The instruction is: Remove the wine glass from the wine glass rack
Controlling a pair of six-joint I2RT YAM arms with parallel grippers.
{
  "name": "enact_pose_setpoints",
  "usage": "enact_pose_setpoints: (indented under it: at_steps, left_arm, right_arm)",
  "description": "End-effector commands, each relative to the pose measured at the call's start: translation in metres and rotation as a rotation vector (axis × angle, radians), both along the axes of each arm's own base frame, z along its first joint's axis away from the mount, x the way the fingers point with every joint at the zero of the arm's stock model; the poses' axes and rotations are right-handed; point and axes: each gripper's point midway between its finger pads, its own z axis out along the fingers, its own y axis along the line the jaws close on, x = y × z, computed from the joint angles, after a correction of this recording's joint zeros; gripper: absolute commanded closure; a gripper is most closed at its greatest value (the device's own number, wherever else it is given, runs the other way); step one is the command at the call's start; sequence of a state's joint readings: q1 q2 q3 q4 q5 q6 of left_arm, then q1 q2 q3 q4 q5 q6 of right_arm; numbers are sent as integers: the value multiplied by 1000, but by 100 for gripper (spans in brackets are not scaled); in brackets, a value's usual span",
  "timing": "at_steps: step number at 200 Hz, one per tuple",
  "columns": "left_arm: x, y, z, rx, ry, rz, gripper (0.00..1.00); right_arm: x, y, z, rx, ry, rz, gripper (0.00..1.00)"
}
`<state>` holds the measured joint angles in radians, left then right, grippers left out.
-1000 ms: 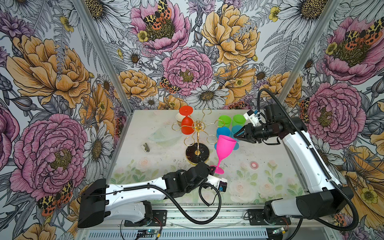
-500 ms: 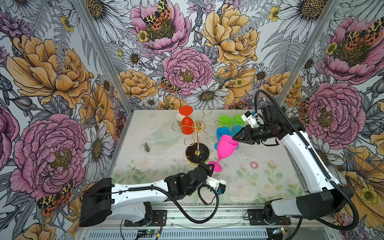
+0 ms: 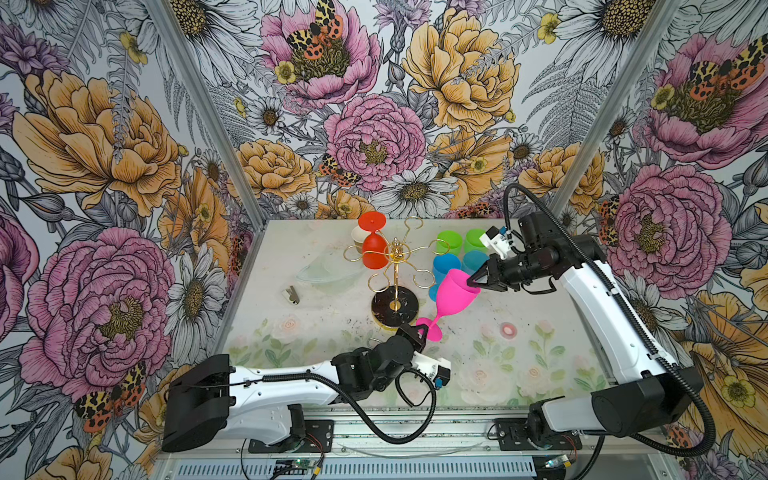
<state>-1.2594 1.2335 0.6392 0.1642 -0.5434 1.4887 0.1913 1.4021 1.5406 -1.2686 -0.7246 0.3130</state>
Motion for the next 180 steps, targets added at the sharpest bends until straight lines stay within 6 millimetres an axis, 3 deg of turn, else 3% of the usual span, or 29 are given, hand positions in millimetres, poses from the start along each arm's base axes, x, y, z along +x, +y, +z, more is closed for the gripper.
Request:
enact_pose_setpoints:
  at_steps: [1,25,101,149,175,180]
  left_arm:
    - [1,1,3,-19,-25,14,100]
    - [-1,1,0,-12,-21,5,100]
    - [-16,1,-2,-55,58,-27,50]
    - [-32,-1,34,-313,235,-6,20]
    - [-31,6,56,-489,346,63,3]
    - [-40,3,60,-516,382,58,1]
  right_arm:
    - [-1,1,0,-13,-10,9,95]
    - [1,0,4,-21,-30,6,99]
    - [6,-12,8,-97,-99,-21,100]
    - [17,-40,16,-270,-227,-107,100]
    - [24,-50,18,-354,-309,-148,100]
    - [26,-51,17,-373,-323,-158,100]
